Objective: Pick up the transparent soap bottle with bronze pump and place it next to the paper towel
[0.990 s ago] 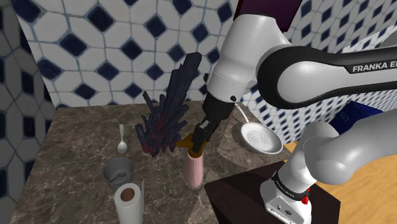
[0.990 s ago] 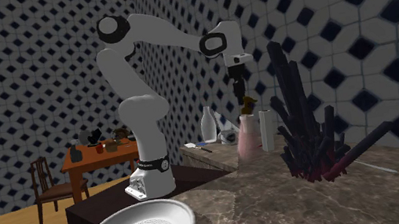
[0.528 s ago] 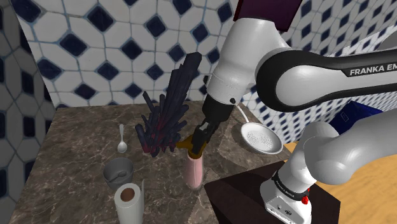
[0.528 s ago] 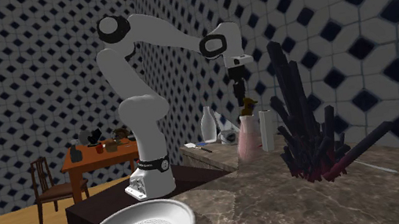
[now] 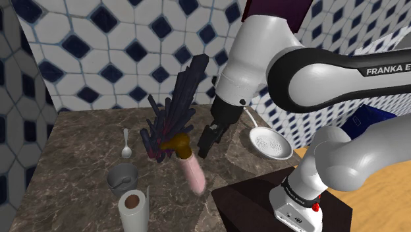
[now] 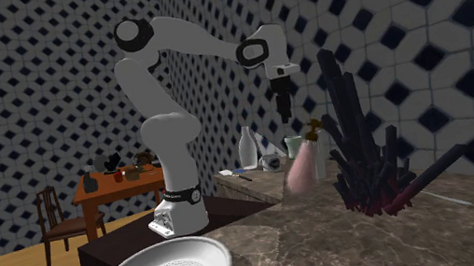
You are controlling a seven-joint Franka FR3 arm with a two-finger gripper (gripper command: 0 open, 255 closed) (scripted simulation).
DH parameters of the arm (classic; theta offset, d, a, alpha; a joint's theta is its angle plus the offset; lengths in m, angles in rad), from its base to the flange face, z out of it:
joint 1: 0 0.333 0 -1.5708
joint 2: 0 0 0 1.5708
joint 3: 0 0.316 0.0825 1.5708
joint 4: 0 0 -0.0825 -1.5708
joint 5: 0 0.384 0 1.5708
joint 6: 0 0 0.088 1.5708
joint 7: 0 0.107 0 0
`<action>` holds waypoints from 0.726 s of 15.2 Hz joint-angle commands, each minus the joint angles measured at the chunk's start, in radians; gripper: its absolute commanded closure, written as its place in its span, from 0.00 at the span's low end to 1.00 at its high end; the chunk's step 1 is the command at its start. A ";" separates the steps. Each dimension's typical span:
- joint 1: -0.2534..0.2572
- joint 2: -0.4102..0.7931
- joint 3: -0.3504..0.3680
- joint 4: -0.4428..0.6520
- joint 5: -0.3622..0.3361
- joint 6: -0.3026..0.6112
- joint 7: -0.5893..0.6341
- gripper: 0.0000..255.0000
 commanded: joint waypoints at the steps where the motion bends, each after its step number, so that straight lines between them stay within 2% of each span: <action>1: -0.005 -0.015 -0.017 0.039 -0.012 -0.056 0.003 0.00; 3: -0.009 -0.033 -0.037 0.083 -0.026 -0.119 0.006 0.00; 11: -0.009 -0.033 -0.037 0.083 -0.026 -0.119 0.006 0.00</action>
